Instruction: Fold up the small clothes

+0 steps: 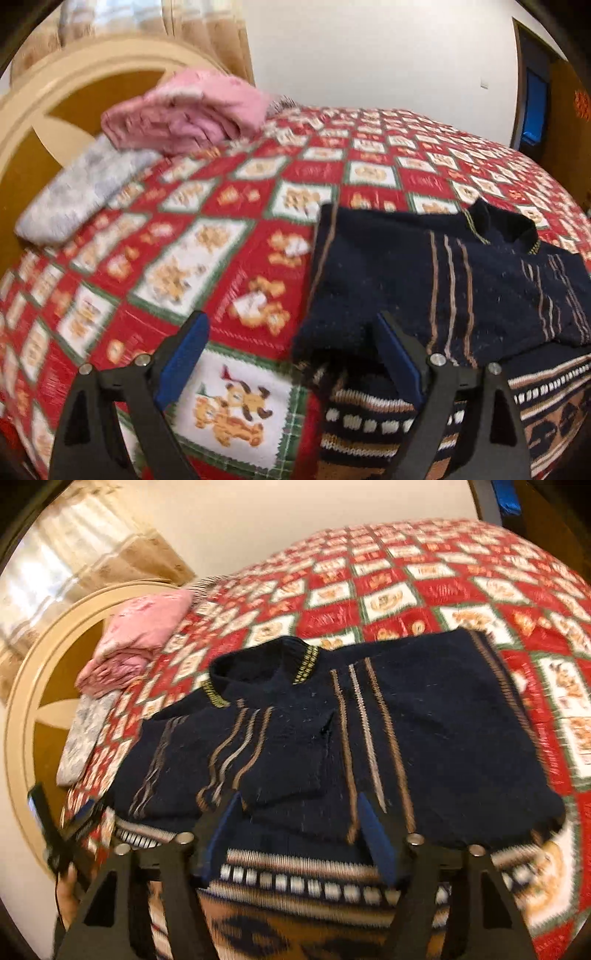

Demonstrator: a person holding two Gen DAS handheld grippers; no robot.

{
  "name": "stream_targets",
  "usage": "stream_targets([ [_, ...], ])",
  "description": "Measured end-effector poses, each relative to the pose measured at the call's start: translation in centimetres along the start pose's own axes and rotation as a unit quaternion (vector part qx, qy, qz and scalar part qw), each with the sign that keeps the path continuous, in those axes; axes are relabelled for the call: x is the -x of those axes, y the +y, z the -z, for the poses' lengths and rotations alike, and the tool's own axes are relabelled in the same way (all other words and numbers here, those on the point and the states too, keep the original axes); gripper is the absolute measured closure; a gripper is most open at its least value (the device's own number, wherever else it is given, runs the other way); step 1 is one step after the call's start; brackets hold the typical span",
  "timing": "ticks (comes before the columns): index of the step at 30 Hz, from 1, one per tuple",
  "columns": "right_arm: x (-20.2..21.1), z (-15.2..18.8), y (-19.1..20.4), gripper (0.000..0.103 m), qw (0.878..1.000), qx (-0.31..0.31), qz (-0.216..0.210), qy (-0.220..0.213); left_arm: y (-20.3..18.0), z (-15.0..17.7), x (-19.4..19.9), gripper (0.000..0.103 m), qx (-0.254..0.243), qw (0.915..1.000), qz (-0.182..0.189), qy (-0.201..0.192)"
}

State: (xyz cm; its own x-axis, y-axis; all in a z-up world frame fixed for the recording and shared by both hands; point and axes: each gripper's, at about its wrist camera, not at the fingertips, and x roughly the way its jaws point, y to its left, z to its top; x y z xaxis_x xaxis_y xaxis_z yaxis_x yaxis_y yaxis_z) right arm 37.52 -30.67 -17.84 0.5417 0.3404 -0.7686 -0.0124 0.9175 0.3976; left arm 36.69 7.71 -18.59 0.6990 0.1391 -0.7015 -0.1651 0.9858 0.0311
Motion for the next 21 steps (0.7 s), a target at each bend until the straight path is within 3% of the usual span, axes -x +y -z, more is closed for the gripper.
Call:
stream_targets([
  [4, -3.0, -0.8, 0.0, 0.040, 0.999, -0.028, 0.011, 0.024, 0.8, 0.2, -0.9, 0.007, 0.023, 0.9995, 0.018, 0.013],
  [6, -4.0, -0.9, 0.6, 0.046, 0.999, -0.021, 0.024, 0.026, 0.8, 0.4, -1.4, 0.006, 0.026, 0.9991, 0.025, 0.022],
  [8, -4.4, -1.0, 1.8, 0.079, 0.999, 0.008, 0.041, 0.028, 0.4, 0.7, -1.9, 0.006, 0.018, 0.9986, 0.037, 0.033],
  [9, -4.4, -1.0, 2.0, 0.082, 0.998, 0.016, 0.050, 0.025, 0.3, 0.9, -1.9, 0.006, 0.014, 0.9986, 0.039, 0.033],
  [10, -4.2, -1.1, 2.5, 0.092, 0.997, 0.032, 0.069, 0.015, 0.1, 1.1, -1.8, 0.006, 0.007, 0.9986, 0.042, 0.030],
  [15, -1.2, -2.1, 2.4, 0.096, 0.993, 0.043, 0.100, -0.045, -0.7, 1.5, -1.2, 0.006, -0.015, 0.9986, 0.048, 0.019],
  [16, -0.7, -2.3, 2.4, 0.103, 0.990, 0.050, 0.117, -0.054, -0.6, 1.5, -1.2, 0.006, -0.015, 0.9984, 0.051, 0.019],
  [18, -0.4, -2.5, 2.0, 0.103, 0.984, 0.059, 0.156, -0.068, -0.5, 1.6, -1.2, 0.006, -0.013, 0.9980, 0.058, 0.021],
  [21, -1.6, -2.9, 0.4, 0.103, 0.989, 0.047, 0.135, -0.032, -0.7, 1.7, -1.2, 0.006, -0.016, 0.9971, 0.066, 0.033],
])
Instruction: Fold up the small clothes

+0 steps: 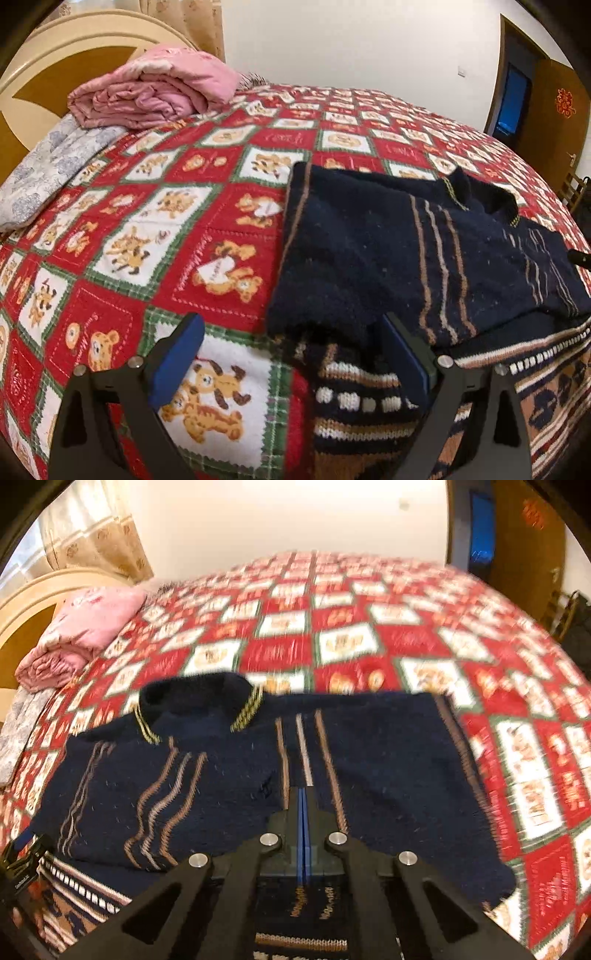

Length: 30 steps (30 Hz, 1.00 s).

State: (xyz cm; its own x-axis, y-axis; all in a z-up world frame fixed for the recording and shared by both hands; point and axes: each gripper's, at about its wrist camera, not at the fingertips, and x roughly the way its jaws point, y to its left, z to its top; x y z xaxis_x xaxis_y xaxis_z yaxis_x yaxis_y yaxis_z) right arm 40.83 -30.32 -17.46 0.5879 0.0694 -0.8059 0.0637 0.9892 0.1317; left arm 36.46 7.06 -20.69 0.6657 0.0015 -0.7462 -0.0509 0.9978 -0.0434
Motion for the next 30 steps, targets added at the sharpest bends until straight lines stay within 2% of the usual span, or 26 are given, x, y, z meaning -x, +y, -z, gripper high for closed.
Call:
stream_targets([
  [2, -0.8, 0.3, -0.8, 0.101, 0.998, -0.032, -0.040, 0.032, -0.5, 0.1, 0.5, 0.006, -0.015, 0.9999, -0.001, -0.006],
  [3, -0.8, 0.5, -1.1, 0.096, 0.996, -0.050, -0.059, 0.033, -0.5, 0.2, 0.7, 0.006, -0.015, 0.9998, -0.002, -0.009],
  [4, -0.6, 0.9, -1.4, 0.062, 0.995, -0.061, -0.078, 0.030, -0.3, 0.3, 0.9, 0.006, -0.009, 0.9999, 0.000, -0.012],
  [5, -0.5, 1.1, -1.4, 0.023, 0.992, -0.068, -0.103, 0.032, -0.1, 0.4, 0.9, 0.005, -0.004, 0.9999, 0.003, -0.013],
  [6, -0.3, 1.5, -1.3, 0.019, 0.988, -0.076, -0.132, 0.031, 0.1, 0.5, 0.8, 0.005, 0.000, 0.9999, 0.007, -0.011],
  [7, -0.1, 1.7, -1.0, 0.019, 0.987, -0.077, -0.138, 0.029, 0.3, 0.5, 0.7, 0.005, 0.005, 0.9999, 0.012, -0.011],
  [10, -0.2, 2.0, 0.3, 0.020, 0.993, -0.053, -0.105, 0.025, 0.8, 0.4, 0.4, 0.005, 0.023, 0.9995, 0.020, -0.010],
  [12, -1.0, 2.0, 1.0, 0.038, 0.994, -0.049, -0.094, 0.031, 0.9, 0.4, 0.3, 0.005, 0.030, 0.9993, 0.023, -0.009],
  [13, -1.5, 2.0, 1.2, 0.054, 0.994, -0.045, -0.091, 0.037, 0.9, 0.4, 0.3, 0.005, 0.031, 0.9992, 0.026, -0.009],
  [15, -2.4, 2.1, 1.9, 0.059, 0.995, -0.033, -0.084, 0.039, 1.2, 0.4, 0.1, 0.005, 0.038, 0.9986, 0.037, -0.006],
  [16, -2.6, 2.0, 2.3, 0.067, 0.996, -0.022, -0.074, 0.037, 1.6, 0.4, 0.1, 0.005, 0.046, 0.9980, 0.042, -0.006],
  [17, -2.6, 1.8, 2.7, 0.083, 0.997, -0.012, -0.063, 0.035, 1.9, 0.5, 0.1, 0.005, 0.055, 0.9973, 0.048, -0.006],
  [18, -2.3, 1.6, 2.9, 0.088, 0.998, -0.002, -0.049, 0.029, 2.4, 0.5, 0.1, 0.005, 0.068, 0.9962, 0.054, -0.006],
  [20, -1.2, 1.3, 3.4, 0.093, 0.999, 0.028, -0.019, 0.008, 3.7, 0.5, 0.3, 0.005, 0.104, 0.9931, 0.053, -0.012],
  [22, 0.4, 0.9, 4.1, 0.094, 0.997, 0.068, 0.017, -0.025, 4.7, 0.4, 0.4, 0.002, 0.131, 0.9909, 0.026, -0.016],
  [24, 1.6, 0.3, 4.3, 0.096, 0.994, 0.089, 0.043, -0.042, 5.6, 0.2, 0.3, 0.000, 0.159, 0.9870, 0.019, -0.016],
  [25, 1.9, 0.0, 4.2, 0.102, 0.992, 0.096, 0.067, -0.052, 5.8, 0.2, 0.0, 0.000, 0.163, 0.9864, 0.019, -0.009],
  [27, 1.9, -0.4, 3.6, 0.103, 0.988, 0.103, 0.101, -0.060, 5.3, 0.0, -0.7, 0.000, 0.151, 0.9884, 0.010, 0.007],
  [29, 0.3, -0.3, 2.6, 0.103, 0.992, 0.092, 0.088, -0.024, 4.4, 0.0, -0.6, 0.000, 0.124, 0.9922, 0.001, 0.006],
  [30, -0.3, 0.0, 2.0, 0.103, 0.992, 0.087, 0.094, -0.019, 3.4, 0.1, -1.0, 0.000, 0.096, 0.9951, -0.009, 0.020],
])
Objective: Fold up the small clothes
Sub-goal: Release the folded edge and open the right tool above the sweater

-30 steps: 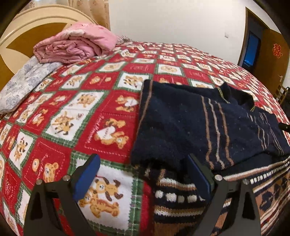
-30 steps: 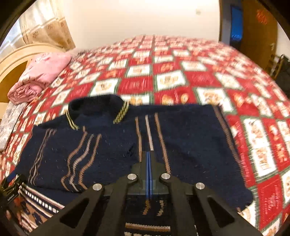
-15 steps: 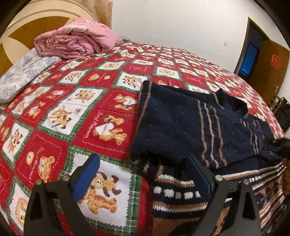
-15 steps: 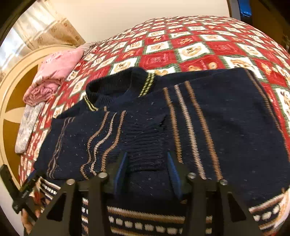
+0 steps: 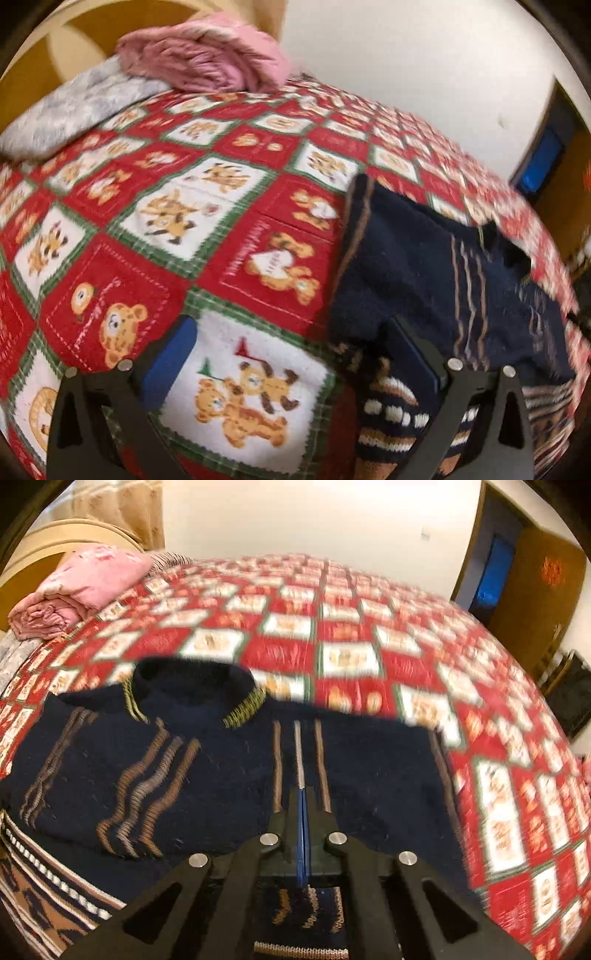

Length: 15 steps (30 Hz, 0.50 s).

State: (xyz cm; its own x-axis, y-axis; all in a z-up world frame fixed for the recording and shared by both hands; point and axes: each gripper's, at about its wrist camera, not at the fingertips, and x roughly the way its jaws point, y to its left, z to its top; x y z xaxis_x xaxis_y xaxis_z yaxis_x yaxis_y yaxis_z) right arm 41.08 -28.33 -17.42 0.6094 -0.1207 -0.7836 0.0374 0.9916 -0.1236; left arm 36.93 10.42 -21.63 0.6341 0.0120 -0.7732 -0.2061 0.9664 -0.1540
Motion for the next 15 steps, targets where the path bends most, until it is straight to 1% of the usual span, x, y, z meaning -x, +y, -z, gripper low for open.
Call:
stream_targets([
  [1, -0.3, 0.4, -0.2, 0.103, 1.000, -0.005, -0.002, 0.002, -0.8, 0.1, -0.4, 0.000, -0.023, 0.9996, -0.010, 0.011],
  [2, -0.5, 0.6, -0.7, 0.103, 0.999, -0.022, -0.038, 0.006, -1.4, 0.3, -0.3, 0.000, -0.043, 0.9988, -0.018, 0.012],
  [3, -0.5, 0.9, -1.2, 0.102, 0.995, -0.049, -0.081, 0.012, -1.9, 0.4, 0.0, 0.000, -0.057, 0.9982, -0.020, 0.006],
  [4, -0.5, 1.0, -1.5, 0.092, 0.992, -0.073, -0.100, 0.017, -2.3, 0.6, 0.1, 0.000, -0.067, 0.9975, -0.021, 0.004],
  [5, -0.4, 1.0, -1.4, 0.058, 0.989, -0.081, -0.119, 0.020, -2.4, 0.8, 0.2, 0.000, -0.071, 0.9972, -0.022, 0.002],
  [6, -0.3, 0.9, -1.2, 0.040, 0.987, -0.084, -0.137, 0.021, -2.2, 0.8, 0.3, 0.000, -0.069, 0.9974, -0.020, 0.001],
  [7, -0.2, 0.8, -1.0, 0.031, 0.984, -0.086, -0.152, 0.017, -1.9, 0.8, 0.4, 0.000, -0.063, 0.9979, -0.015, 0.001],
  [8, -0.1, 0.8, -0.6, 0.031, 0.984, -0.084, -0.155, 0.016, -1.6, 0.7, 0.4, 0.000, -0.055, 0.9985, -0.009, 0.001],
  [10, -0.3, 0.9, 0.4, 0.031, 0.989, -0.071, -0.127, 0.023, -0.7, 0.5, 0.8, 0.000, -0.028, 0.9996, 0.001, -0.008],
  [11, -0.7, 1.2, 0.9, 0.035, 0.991, -0.069, -0.112, 0.028, -0.5, 0.5, 1.0, 0.000, -0.020, 0.9997, 0.003, -0.014],
  [12, -1.2, 1.4, 1.2, 0.040, 0.991, -0.070, -0.112, 0.036, -0.1, 0.5, 1.4, 0.000, -0.010, 0.9997, 0.004, -0.023],
  [13, -1.7, 1.6, 1.6, 0.064, 0.990, -0.066, -0.115, 0.046, 0.3, 0.3, 1.6, 0.000, 0.004, 0.9993, -0.001, -0.036],
  [14, -1.6, 1.8, 2.1, 0.072, 0.991, -0.054, -0.118, 0.039, 0.7, 0.1, 1.9, 0.000, 0.016, 0.9988, -0.005, -0.045],
  [15, -1.5, 1.8, 2.6, 0.078, 0.992, -0.038, -0.112, 0.032, 1.2, -0.1, 2.1, 0.000, 0.029, 0.9983, -0.010, -0.050],
])
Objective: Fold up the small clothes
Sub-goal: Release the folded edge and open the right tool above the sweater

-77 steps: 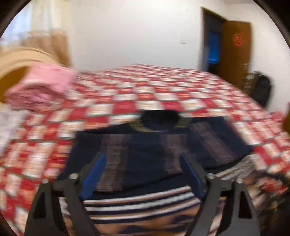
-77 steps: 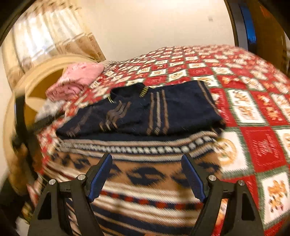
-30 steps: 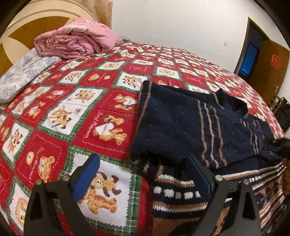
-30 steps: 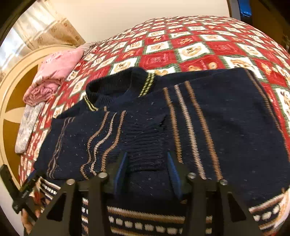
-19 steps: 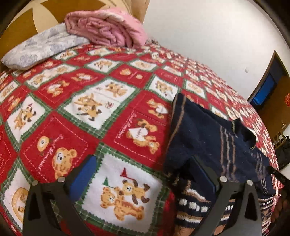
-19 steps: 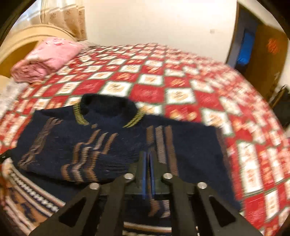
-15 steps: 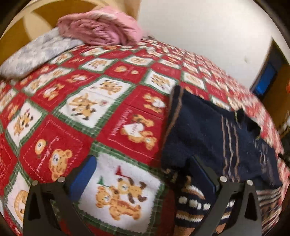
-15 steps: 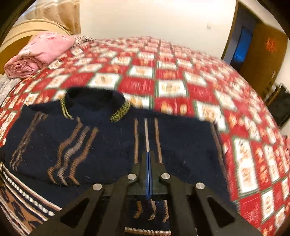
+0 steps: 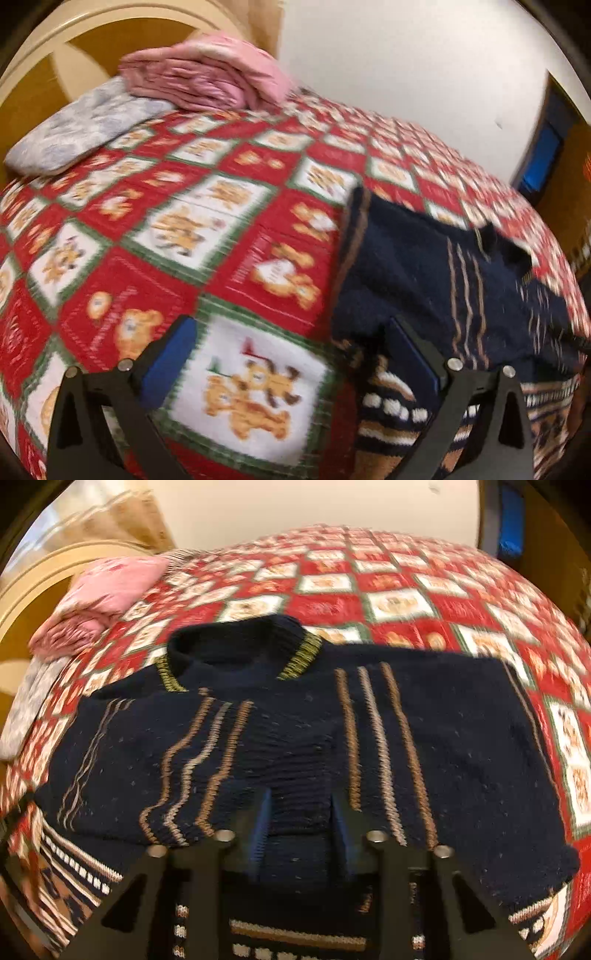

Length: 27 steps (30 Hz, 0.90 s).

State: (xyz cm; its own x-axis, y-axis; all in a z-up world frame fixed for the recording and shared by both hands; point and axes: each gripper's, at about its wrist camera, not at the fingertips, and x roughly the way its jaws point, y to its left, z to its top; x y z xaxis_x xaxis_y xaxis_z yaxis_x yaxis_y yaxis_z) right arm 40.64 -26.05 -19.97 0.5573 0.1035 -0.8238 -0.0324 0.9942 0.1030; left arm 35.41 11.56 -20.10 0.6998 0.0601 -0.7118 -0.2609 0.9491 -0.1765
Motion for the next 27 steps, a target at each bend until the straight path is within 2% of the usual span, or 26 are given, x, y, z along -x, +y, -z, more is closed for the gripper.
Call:
stream_targets([
  [1, 0.4, 0.1, 0.6, 0.089, 1.000, 0.017, 0.003, -0.003, 0.5, -0.3, 0.0, 0.000, 0.012, 0.9999, -0.006, -0.003],
  [2, 0.7, 0.0, 0.8, 0.091, 1.000, 0.021, 0.005, -0.008, 0.8, -0.6, -0.1, 0.000, 0.018, 0.9997, -0.014, -0.004],
  [5, 3.0, -0.9, 1.0, 0.092, 0.997, 0.045, 0.047, -0.045, 0.8, -1.0, -0.9, 0.000, 0.009, 0.9997, -0.015, 0.014],
  [8, 3.0, -1.3, 0.3, 0.092, 0.994, 0.056, 0.086, -0.043, -0.7, -0.7, -1.5, 0.000, -0.039, 0.9987, -0.019, 0.028],
  [10, 1.3, -0.8, -0.4, 0.092, 0.991, 0.059, 0.117, -0.021, -2.4, 0.2, -2.7, 0.000, -0.094, 0.9933, -0.021, 0.064],
  [12, 0.1, -0.2, -1.0, 0.093, 0.988, 0.060, 0.141, -0.012, -3.1, 0.6, -2.0, 0.000, -0.112, 0.9923, -0.031, 0.043],
  [13, -0.1, 0.2, -1.0, 0.094, 0.985, 0.067, 0.155, -0.021, -3.5, 0.6, -1.5, 0.000, -0.120, 0.9917, -0.032, 0.034],
  [15, 0.0, 0.4, -0.6, 0.093, 0.982, 0.083, 0.164, -0.032, -3.7, 1.0, -1.3, 0.000, -0.129, 0.9909, -0.019, 0.031],
  [16, 0.2, 0.4, -0.5, 0.093, 0.982, 0.085, 0.167, -0.034, -3.6, 1.1, -1.4, 0.000, -0.132, 0.9904, -0.026, 0.033],
  [18, 1.2, 0.2, -0.5, 0.088, 0.983, 0.076, 0.163, -0.043, -3.2, 0.8, -1.7, 0.000, -0.121, 0.9914, -0.028, 0.043],
  [19, 1.7, 0.1, -0.3, 0.075, 0.983, 0.075, 0.159, -0.047, -3.0, 0.6, -1.4, 0.000, -0.110, 0.9929, -0.028, 0.035],
  [20, 2.4, 0.1, 0.0, 0.055, 0.984, 0.078, 0.151, -0.056, -2.6, 0.5, -0.7, 0.000, -0.097, 0.9948, -0.025, 0.018],
  [21, 3.2, 0.3, 0.4, 0.045, 0.984, 0.081, 0.144, -0.071, -2.2, 0.4, 0.0, 0.000, -0.086, 0.9961, -0.021, 0.001],
  [22, 3.9, 0.5, 0.9, 0.040, 0.984, 0.088, 0.132, -0.085, -2.1, 0.3, 0.2, 0.000, -0.080, 0.9965, -0.024, -0.004],
  [24, 4.0, 1.0, 1.9, 0.040, 0.985, 0.110, 0.104, -0.088, -1.6, 0.1, 0.0, 0.000, -0.061, 0.9976, -0.033, -0.002],
  [27, 1.9, 1.7, 2.9, 0.040, 0.984, 0.135, 0.103, -0.051, -1.8, 0.0, -1.7, 0.000, -0.062, 0.9964, -0.046, 0.036],
])
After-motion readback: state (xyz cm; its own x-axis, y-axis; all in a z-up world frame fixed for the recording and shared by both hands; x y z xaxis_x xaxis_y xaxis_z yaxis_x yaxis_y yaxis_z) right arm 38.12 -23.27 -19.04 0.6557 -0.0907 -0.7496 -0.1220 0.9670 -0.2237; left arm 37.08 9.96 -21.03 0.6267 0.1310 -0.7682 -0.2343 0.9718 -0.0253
